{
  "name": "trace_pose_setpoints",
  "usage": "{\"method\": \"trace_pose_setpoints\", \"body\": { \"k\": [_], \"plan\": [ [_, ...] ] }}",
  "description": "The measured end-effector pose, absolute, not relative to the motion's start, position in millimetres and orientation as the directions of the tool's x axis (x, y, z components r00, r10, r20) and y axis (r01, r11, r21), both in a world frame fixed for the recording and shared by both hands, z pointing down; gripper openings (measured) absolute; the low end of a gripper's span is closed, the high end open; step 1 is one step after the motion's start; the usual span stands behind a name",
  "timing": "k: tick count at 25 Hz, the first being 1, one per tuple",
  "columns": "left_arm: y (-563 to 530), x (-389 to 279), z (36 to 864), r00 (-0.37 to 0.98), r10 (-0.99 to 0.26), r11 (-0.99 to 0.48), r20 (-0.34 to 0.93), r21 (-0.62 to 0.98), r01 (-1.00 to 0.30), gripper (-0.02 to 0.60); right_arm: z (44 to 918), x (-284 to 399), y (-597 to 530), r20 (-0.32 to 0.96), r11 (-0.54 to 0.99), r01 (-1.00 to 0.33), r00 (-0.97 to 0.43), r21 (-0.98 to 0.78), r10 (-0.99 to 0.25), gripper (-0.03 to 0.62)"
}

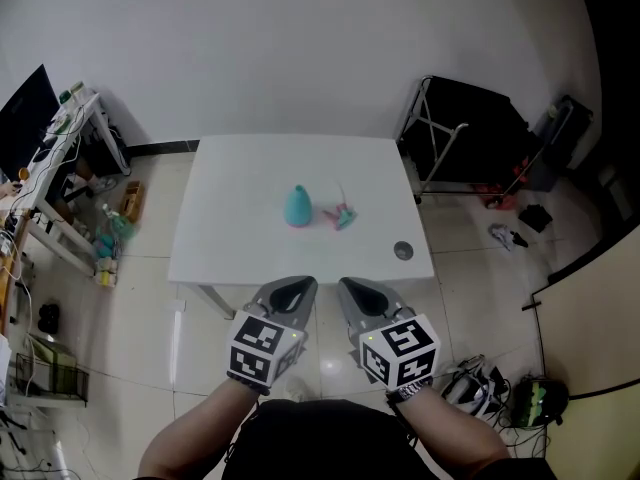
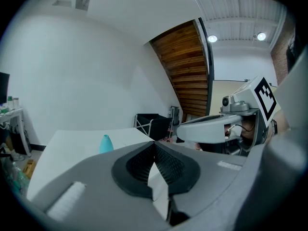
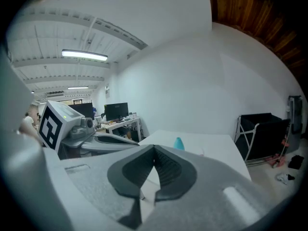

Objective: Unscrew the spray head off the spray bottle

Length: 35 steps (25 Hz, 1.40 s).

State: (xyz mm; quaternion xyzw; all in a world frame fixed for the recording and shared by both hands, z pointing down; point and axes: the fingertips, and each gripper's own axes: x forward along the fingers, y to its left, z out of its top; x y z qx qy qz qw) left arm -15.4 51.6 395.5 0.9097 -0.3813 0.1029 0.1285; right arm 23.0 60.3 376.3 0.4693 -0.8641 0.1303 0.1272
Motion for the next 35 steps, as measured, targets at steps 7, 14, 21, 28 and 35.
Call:
{"method": "trace_pose_setpoints", "body": {
  "k": [7, 14, 21, 28, 35],
  "plan": [
    [40, -27, 398, 0.692, -0.665, -0.681, 0.280, 0.153, -0.716, 0.015, 376, 12, 50, 0.352, 0.524, -0.847, -0.519, -0.091, -0.779, -0.009],
    [31, -31, 404, 0.699, -0.654, -0.673, 0.289, 0.201, -0.712, 0.015, 382, 7, 40, 0.367, 0.525, -0.847, -0.517, -0.086, -0.773, -0.009],
    [21, -26, 411, 0.690, -0.657, -0.664, 0.304, 0.200, -0.721, 0.015, 386, 11, 27, 0.370, 0.536, -0.839, -0.529, -0.095, -0.763, -0.009],
    [5, -24, 424, 0.659, -0.673, -0.645, 0.335, 0.169, -0.745, 0.015, 395, 19, 12, 0.367, 0.544, -0.831, -0.546, -0.120, -0.753, -0.009],
    [-16, -12, 433, 0.632, -0.684, -0.625, 0.365, 0.154, -0.765, 0.015, 402, 34, -13, 0.370, 0.558, -0.818, -0.566, -0.140, -0.736, -0.009]
  ]
}}
